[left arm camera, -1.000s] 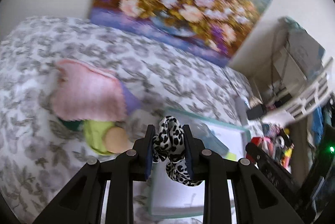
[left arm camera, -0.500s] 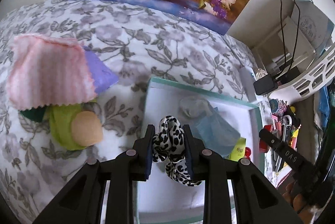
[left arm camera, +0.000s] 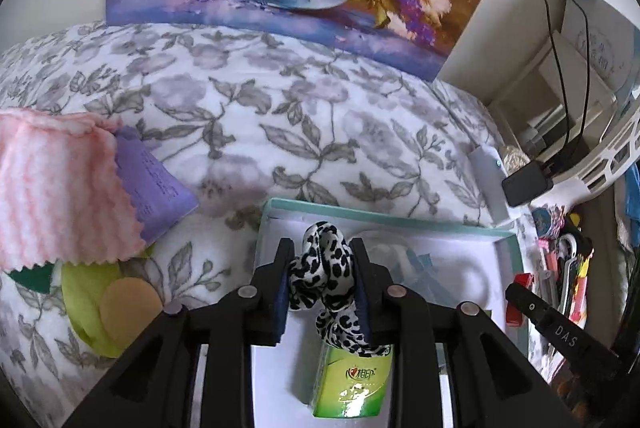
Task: Organize soft objects
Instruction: 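Carry the scrunchie and tape roll into the white tray and open both tools, then move both tools back from the tray toward the pile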
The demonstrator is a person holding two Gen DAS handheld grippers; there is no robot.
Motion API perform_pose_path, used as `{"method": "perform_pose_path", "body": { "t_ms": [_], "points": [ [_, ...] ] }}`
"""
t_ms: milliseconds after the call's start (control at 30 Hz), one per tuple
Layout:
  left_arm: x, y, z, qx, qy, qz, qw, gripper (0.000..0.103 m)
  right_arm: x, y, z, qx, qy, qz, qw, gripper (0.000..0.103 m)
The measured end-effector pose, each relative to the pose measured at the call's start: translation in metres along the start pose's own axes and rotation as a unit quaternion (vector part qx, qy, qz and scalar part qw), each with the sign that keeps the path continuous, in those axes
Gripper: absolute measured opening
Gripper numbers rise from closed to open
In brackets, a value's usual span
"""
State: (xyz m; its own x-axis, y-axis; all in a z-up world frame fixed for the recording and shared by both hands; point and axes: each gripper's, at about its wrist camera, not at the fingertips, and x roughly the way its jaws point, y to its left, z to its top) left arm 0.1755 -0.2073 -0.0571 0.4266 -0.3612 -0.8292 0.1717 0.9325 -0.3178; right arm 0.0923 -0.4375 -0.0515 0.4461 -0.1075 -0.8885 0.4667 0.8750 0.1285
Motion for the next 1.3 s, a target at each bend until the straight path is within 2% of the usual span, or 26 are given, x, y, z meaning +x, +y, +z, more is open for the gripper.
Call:
{"method": "perform_pose_path", "body": {
  "t_ms": [133,233,267,300,333,367,400,467,567,667,800,967,1300],
  "points": [
    [-0.004,-0.001,0.0,-0.001,0.005,0.0,1.0,0.049,0.006,0.001,-0.001,-0.006,0.011,-0.007,1.0,0.014],
    [-0.013,-0.001,0.002,-0.005,0.006,-0.007,0.9999,0.059,0.007,0.0,-0.001,0.002,0.019,0.003,1.0,0.015],
    [-0.017,-0.001,0.003,-0.005,0.007,-0.01,0.9999,0.066,0.007,-0.001,-0.001,0.005,0.021,0.003,1.0,0.02],
    [-0.021,-0.001,0.004,-0.005,0.006,-0.009,0.9999,0.07,0.007,-0.002,-0.002,0.006,0.024,0.002,1.0,0.031],
    [-0.025,0.0,0.004,-0.005,0.003,-0.007,1.0,0.071,0.007,-0.002,-0.002,0.007,0.026,0.002,1.0,0.039],
    [-0.028,0.0,0.005,-0.006,0.002,-0.003,1.0,0.072,0.006,-0.002,-0.002,0.008,0.029,0.004,1.0,0.053],
    [-0.031,0.001,0.006,-0.007,0.001,0.005,1.0,0.077,0.004,-0.003,-0.002,0.009,0.028,0.008,1.0,0.061],
    [-0.036,0.006,0.007,-0.011,0.0,0.02,0.9997,0.088,0.001,-0.002,-0.003,0.01,0.027,0.016,0.999,0.063],
    [-0.041,0.015,0.008,-0.019,-0.006,0.049,0.9986,0.092,-0.004,0.0,-0.003,0.005,0.026,0.017,1.0,0.068],
    [-0.039,0.023,0.007,-0.02,0.005,0.09,0.9957,0.1,-0.007,0.001,-0.003,0.006,0.026,0.029,0.999,0.073],
    [-0.033,0.036,0.004,-0.027,0.026,0.137,0.9899,0.1,-0.01,0.003,-0.004,0.009,0.025,0.044,0.999,0.085],
    [-0.034,0.045,0.0,-0.035,0.033,0.161,0.9858,0.1,-0.013,0.01,-0.005,-0.005,0.019,0.046,0.999,0.102],
    [-0.049,0.052,-0.001,-0.044,0.028,0.186,0.9812,0.1,-0.015,0.028,-0.011,-0.051,0.013,0.025,0.998,0.103]
  ]
}}
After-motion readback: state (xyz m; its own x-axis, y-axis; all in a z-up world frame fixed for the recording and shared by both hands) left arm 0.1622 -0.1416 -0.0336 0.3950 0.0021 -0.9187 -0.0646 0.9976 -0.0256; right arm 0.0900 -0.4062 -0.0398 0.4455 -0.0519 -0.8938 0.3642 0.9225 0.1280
